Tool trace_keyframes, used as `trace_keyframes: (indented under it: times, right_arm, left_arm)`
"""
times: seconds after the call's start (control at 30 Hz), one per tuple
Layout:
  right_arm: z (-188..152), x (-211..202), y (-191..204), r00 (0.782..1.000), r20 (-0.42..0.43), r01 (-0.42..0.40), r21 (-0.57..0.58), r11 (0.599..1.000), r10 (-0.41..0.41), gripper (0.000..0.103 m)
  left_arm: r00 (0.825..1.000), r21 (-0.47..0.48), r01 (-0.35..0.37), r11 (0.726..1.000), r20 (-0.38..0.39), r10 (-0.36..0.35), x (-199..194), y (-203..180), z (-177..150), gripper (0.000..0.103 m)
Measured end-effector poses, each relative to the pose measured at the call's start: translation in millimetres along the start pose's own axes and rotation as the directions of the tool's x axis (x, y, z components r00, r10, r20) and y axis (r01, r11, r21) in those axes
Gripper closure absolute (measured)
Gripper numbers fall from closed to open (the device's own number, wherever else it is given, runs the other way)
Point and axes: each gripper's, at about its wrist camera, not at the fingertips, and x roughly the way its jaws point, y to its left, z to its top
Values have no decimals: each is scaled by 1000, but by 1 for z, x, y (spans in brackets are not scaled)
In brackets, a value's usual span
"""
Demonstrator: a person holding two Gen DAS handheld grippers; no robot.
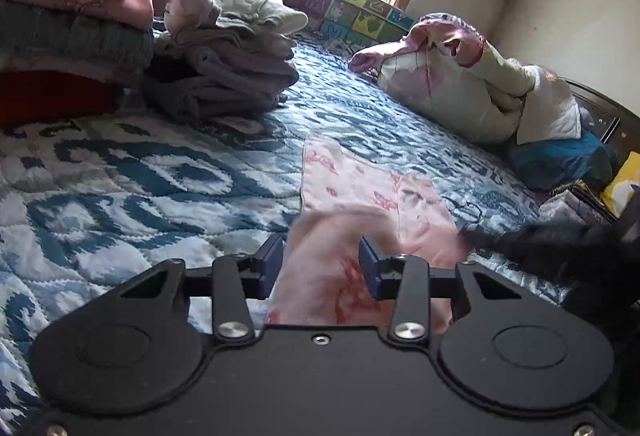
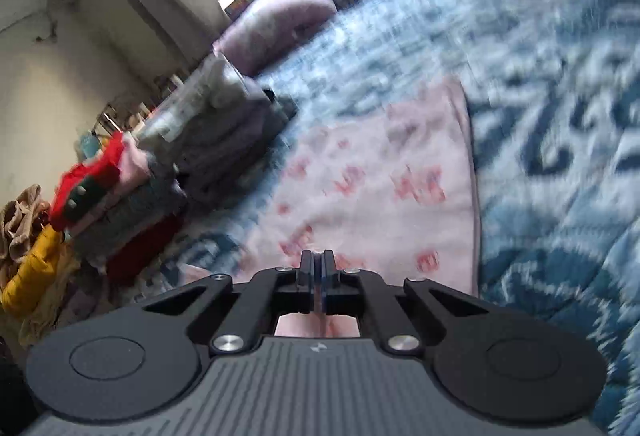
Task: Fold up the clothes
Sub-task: 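Lift the held leg with the right tool and fold it across the garment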
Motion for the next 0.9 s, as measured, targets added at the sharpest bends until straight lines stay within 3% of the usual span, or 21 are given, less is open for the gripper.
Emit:
trace_keyframes:
  times: [0.17, 0.33, 0.5, 0.9]
  right_arm:
    - [19, -56, 21, 986, 161, -41, -30, 999, 45, 98]
    - [26, -101, 16, 962, 270, -40, -21, 999, 45, 98]
    - [34, -124, -5, 950, 311, 4, -1, 1000, -3, 98]
    - [11, -163, -49, 936, 347, 39, 76, 996, -63, 98]
  left_arm:
    - [999, 36, 19, 999, -40, -17, 2, -7, -3, 63]
    - [998, 29, 40, 999, -48, -39, 2, -9, -2, 63]
    - [996, 4, 50, 999, -77, -50, 9, -8, -4, 63]
    - [986, 159, 89, 983, -157, -64, 25, -40, -24, 63]
